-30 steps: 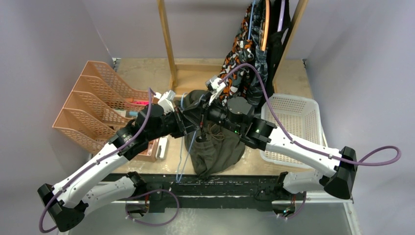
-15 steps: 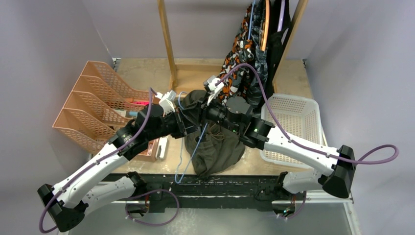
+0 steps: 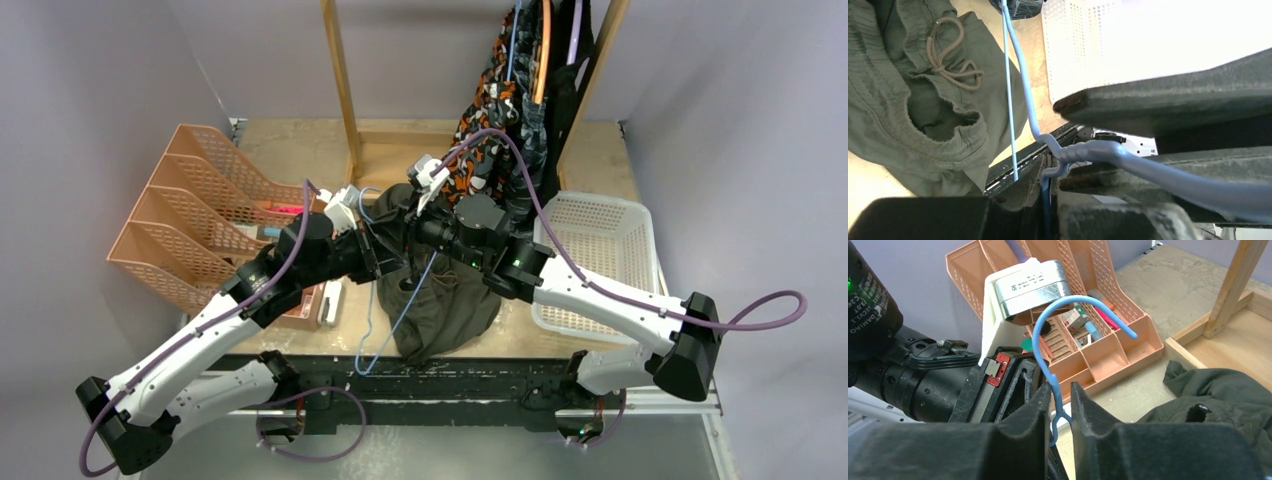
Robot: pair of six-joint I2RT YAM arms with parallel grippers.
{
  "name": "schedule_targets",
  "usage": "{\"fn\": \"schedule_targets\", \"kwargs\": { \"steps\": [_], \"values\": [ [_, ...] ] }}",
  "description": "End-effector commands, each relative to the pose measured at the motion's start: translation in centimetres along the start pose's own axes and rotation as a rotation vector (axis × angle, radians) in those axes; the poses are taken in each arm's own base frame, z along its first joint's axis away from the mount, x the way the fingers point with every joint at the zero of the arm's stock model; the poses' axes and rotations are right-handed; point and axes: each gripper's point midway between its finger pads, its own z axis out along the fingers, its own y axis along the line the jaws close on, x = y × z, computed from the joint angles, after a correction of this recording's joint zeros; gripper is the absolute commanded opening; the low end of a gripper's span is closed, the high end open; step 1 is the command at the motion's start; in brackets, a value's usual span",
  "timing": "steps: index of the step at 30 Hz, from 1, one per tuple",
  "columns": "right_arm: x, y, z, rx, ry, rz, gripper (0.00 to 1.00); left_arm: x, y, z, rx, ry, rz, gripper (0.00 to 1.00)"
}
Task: Remove the shorts from the hanger
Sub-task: Place the hanger on the clothes rod.
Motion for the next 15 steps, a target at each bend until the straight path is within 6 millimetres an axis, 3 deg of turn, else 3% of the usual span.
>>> {"fn": "schedule_targets", "kwargs": {
  "steps": [1,3,4,5,10,15],
  "values": [
    [-3.1,-2.7,0.1,0.118,-0.099,-0.023,0.12,-0.3,-3.1,-1.6,0.115,-0.002,0.058,0.0],
    [-3.7,-3.2,-0.4,0.148,-0.125,-0.014,0.0,-0.4,-3.0,-1.7,0.109,-0.009,0.06,0.0],
    [-4.0,-3.2,-0.6,0.154,-0.135,-0.013,0.0,-0.4,-2.8,-1.8,0.097,-0.013,0.06,0.0],
    [-4.3,-3.2,-0.8,0.156,-0.148,-0.012,0.0,-0.6,-2.6,-2.0,0.086,-0.022,0.061,0.04],
    [-5.5,-3.4,-1.5,0.174,-0.19,-0.011,0.0,-1.0,-2.2,-2.6,0.063,-0.059,0.055,0.44],
    [-5.8,-4.1,-1.6,0.219,-0.199,-0.017,0.0,-0.5,-1.7,-3.0,0.033,-0.034,0.064,0.55]
  ]
}}
